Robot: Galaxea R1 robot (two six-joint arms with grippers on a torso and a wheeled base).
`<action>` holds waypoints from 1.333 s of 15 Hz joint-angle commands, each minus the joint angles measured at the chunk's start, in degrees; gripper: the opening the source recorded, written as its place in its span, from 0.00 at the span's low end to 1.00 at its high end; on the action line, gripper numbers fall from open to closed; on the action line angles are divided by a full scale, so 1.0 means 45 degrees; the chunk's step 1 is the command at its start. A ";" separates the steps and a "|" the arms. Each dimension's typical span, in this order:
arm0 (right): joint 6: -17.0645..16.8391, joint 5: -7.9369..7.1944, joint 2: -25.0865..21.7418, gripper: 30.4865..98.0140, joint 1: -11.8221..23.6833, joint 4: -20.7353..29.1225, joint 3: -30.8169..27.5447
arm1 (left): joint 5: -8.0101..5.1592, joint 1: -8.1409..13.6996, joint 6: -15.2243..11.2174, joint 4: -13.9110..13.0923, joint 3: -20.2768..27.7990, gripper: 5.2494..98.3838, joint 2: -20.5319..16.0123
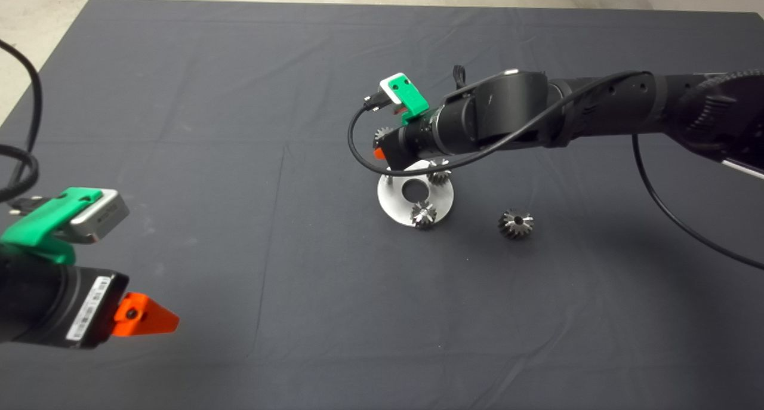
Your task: Remove an incorrectly installed larger gear and replace it with the correct smaller gear
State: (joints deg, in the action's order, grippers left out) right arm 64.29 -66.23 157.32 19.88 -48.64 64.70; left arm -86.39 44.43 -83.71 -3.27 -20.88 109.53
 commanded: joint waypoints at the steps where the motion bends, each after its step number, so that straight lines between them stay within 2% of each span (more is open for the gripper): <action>1: -0.0643 0.0011 0.0051 0.13 0.0231 0.0662 -0.0044 | -0.0098 0.0107 -0.0089 -0.0202 0.0093 1.00 0.0007; 9: -0.2198 -0.0223 0.0636 0.13 0.0093 0.1336 0.1090 | -0.0040 0.0087 -0.0089 -0.0211 0.0093 1.00 0.0104; 15: -0.2217 -0.0496 0.0991 0.13 -0.0026 0.1375 0.1303 | -0.0020 0.0087 -0.0089 -0.0211 0.0113 1.00 0.0100; 17: -0.2237 -0.0711 0.1086 0.13 -0.0081 0.1493 0.1323 | -0.0029 0.0087 -0.0089 -0.0211 0.0113 1.00 0.0085; 20: -0.2413 -0.0712 0.1086 0.13 -0.0219 0.1493 0.1361 | -0.0031 0.0087 -0.0089 -0.0211 0.0113 1.00 0.0085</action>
State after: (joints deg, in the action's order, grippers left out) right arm 53.83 -69.82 161.81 17.71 -42.91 70.92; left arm -86.38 44.43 -83.74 -3.30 -20.88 109.98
